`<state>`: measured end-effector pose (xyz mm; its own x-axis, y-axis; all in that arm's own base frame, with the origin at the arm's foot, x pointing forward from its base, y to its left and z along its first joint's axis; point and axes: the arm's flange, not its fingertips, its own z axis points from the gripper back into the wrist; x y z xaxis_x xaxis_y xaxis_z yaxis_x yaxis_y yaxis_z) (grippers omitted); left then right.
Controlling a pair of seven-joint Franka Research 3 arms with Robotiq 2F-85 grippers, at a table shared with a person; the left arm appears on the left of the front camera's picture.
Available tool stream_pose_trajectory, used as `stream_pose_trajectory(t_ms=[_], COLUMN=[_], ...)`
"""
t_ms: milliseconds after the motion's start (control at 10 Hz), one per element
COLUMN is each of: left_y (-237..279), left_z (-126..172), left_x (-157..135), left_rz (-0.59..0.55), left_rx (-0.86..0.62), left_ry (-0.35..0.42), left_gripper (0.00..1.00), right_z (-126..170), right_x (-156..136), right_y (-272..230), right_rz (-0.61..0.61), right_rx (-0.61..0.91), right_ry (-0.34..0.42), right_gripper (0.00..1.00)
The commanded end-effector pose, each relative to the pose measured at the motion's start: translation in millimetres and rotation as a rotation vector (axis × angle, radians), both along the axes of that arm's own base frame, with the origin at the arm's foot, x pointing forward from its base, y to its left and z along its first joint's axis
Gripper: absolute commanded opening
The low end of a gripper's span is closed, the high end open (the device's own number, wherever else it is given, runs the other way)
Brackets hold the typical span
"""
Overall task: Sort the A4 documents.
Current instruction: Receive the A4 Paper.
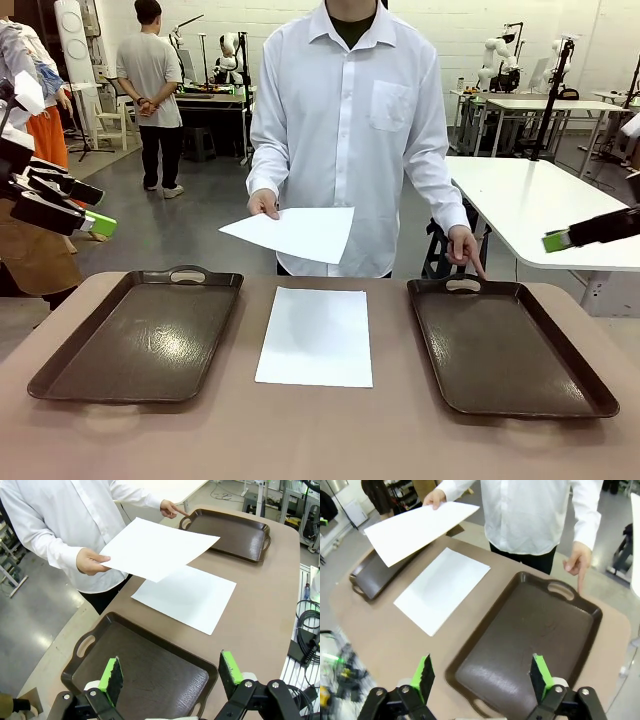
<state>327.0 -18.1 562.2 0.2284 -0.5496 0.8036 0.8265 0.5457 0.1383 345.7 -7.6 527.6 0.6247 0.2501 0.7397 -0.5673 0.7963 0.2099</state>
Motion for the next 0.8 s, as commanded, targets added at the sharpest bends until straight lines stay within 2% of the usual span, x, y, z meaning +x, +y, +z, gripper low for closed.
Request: stream_pose_trajectory(t_ms=[0,300,400,700], left_y=[0,0,0,0], left_z=[-2,-2,-2,-2], left_x=[2,2,2,2], left_rz=[-0.008,-0.008,-0.008,-0.008], left_rx=[-0.002,-0.002,-0.002,-0.002], left_ry=[-0.005,-0.005,-0.005,-0.005], left_gripper=[1.0,1.0,1.0,1.0], right_z=[-31,-70,-79,-105], right_x=[44,81,90,130], right_y=[24,66,81,107], right_rz=[-0.016,0.002,-0.012,-0.008], right_rx=[0.105,0.275,0.282,0.484], right_ry=[0.099,0.246,0.265,0.35], right_gripper=[1.0,1.0,1.0,1.0])
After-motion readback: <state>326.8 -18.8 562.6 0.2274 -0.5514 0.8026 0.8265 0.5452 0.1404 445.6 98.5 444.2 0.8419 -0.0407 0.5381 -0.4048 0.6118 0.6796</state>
